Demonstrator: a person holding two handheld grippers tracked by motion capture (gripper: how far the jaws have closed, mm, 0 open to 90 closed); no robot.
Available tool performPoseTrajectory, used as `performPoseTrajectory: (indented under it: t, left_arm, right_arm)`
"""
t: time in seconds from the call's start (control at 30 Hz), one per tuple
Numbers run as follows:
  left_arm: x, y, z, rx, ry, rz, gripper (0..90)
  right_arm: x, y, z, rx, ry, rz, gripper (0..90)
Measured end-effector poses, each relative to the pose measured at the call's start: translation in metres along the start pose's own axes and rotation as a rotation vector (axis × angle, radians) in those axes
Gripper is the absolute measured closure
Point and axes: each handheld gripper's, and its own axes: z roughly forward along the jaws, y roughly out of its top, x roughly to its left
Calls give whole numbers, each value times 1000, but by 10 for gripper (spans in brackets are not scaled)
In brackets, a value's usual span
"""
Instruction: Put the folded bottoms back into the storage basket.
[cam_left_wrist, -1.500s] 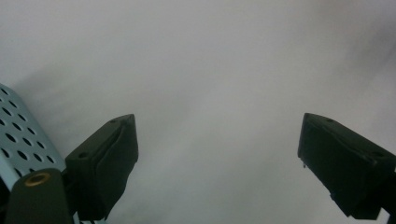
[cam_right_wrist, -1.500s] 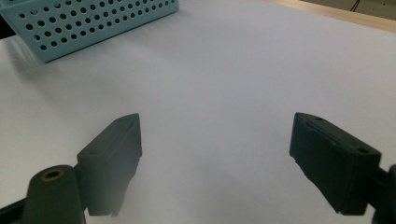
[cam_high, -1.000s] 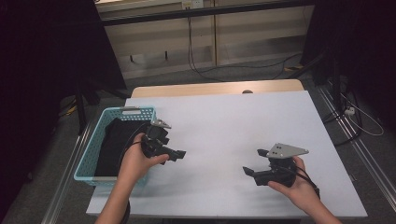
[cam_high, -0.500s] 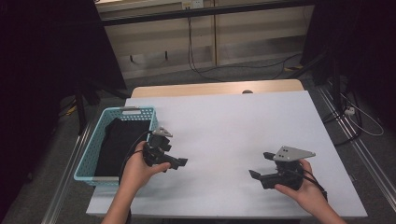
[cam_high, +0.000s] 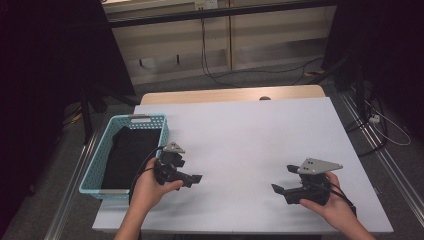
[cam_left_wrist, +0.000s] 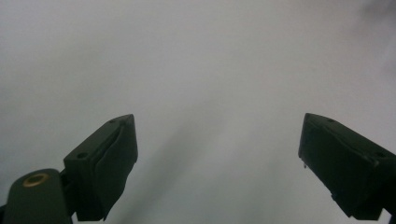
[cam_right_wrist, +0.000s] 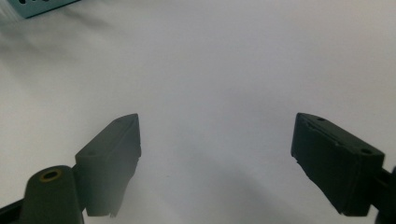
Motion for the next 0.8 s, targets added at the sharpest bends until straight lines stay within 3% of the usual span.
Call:
performPoseTrajectory:
  t: [0.8]
  left_arm:
    - [0,-16,1,-47,-7,6,110]
  right_arm:
    - [-8,-16,-16,19,-16,11,148]
